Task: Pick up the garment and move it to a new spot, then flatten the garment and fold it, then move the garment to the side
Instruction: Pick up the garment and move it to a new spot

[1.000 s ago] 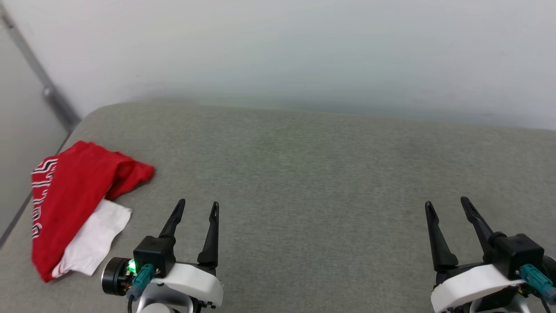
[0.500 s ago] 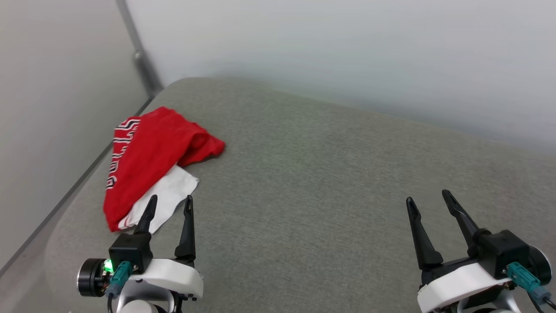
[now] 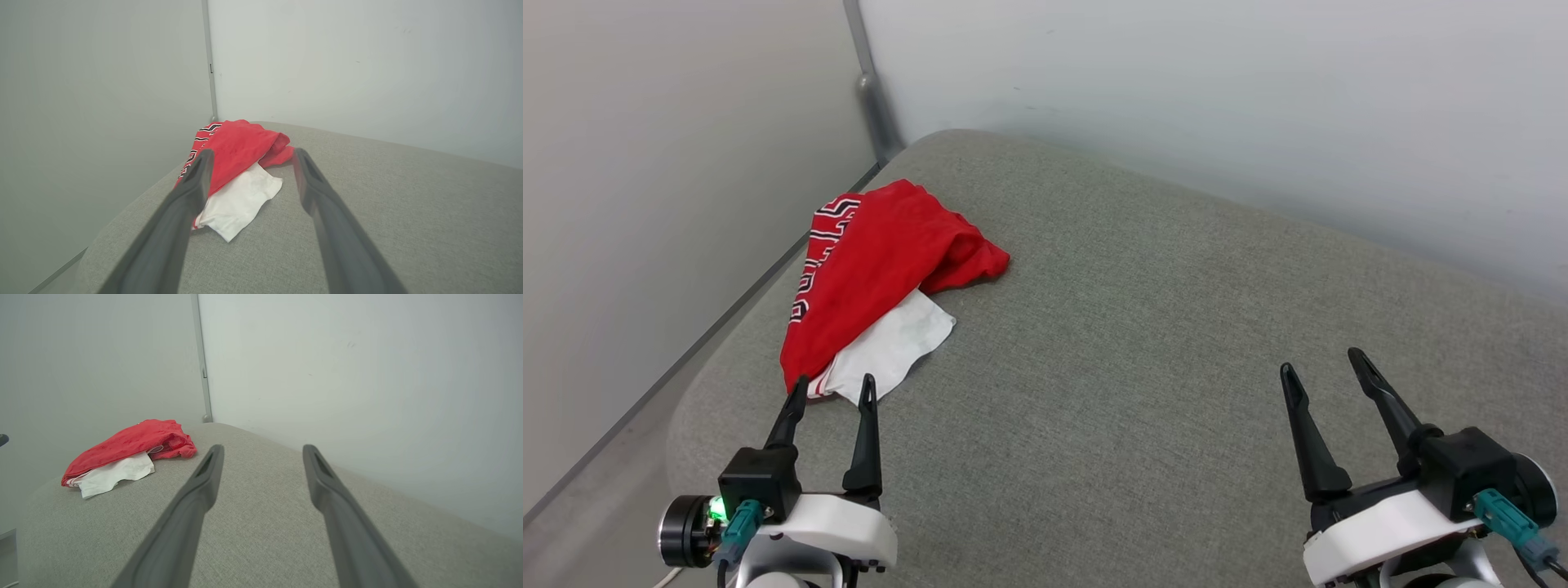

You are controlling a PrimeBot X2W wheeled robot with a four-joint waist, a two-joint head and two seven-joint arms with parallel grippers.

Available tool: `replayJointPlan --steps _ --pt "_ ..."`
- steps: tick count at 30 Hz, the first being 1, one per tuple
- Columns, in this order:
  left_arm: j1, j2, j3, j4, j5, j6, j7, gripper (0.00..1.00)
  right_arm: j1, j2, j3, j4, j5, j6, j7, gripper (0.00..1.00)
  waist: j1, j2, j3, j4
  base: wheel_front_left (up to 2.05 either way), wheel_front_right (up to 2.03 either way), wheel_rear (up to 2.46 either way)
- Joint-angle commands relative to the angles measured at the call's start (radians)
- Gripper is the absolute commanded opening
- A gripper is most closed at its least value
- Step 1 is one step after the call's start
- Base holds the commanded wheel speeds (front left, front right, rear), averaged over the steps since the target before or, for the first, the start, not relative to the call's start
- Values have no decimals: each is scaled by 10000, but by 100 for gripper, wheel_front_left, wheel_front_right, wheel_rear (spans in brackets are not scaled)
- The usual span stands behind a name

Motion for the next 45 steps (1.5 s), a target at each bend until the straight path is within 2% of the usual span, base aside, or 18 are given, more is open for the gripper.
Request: replayJointPlan --steps 1,8,13,19,24,28,37,41,45 --pt "44 -7 17 -5 75 2 -24 100 -73 13 -10 -55 -8 -3 -3 100 0 -1 1 3 0 0 0" --pt "-551 31 98 252 168 3 -24 100 -176 12 -64 -170 -105 -1 51 100 0 -1 261 -159 0 0 0" --pt "-1653 126 318 870 -23 62 -23 100 -493 -50 -70 -491 -298 -3 233 100 0 -1 998 -576 0 0 0" --pt "-3592 758 767 1643 -408 -6 884 100 -963 -343 -38 -880 -239 -3 386 100 0 -1 2143 -1339 0 0 0" --pt "-4991 1704 1052 2153 -765 -297 2420 100 -1398 -581 -125 -1152 -27 -3 318 100 0 -1 3084 -1991 0 0 0" --pt "-5841 2615 1236 2629 -1031 -461 4143 100 -1773 -768 -255 -1252 -62 -3 255 100 0 -1 3824 -2465 0 0 0" --pt "-6731 4087 1449 3677 -1892 -688 7717 100 -2310 -853 -455 -1229 -26 -3 -22 100 0 -1 5016 -2972 0 0 0" --pt "-6728 4339 1574 4246 -2308 -699 8847 100 -2496 -885 -479 -1248 -42 -1 -83 100 0 -1 5376 -3087 0 0 0" --pt "-6521 4196 1668 4825 -2683 -640 9727 100 -2631 -942 -543 -1232 -75 -3 -100 100 0 -1 5574 -3133 0 0 0"
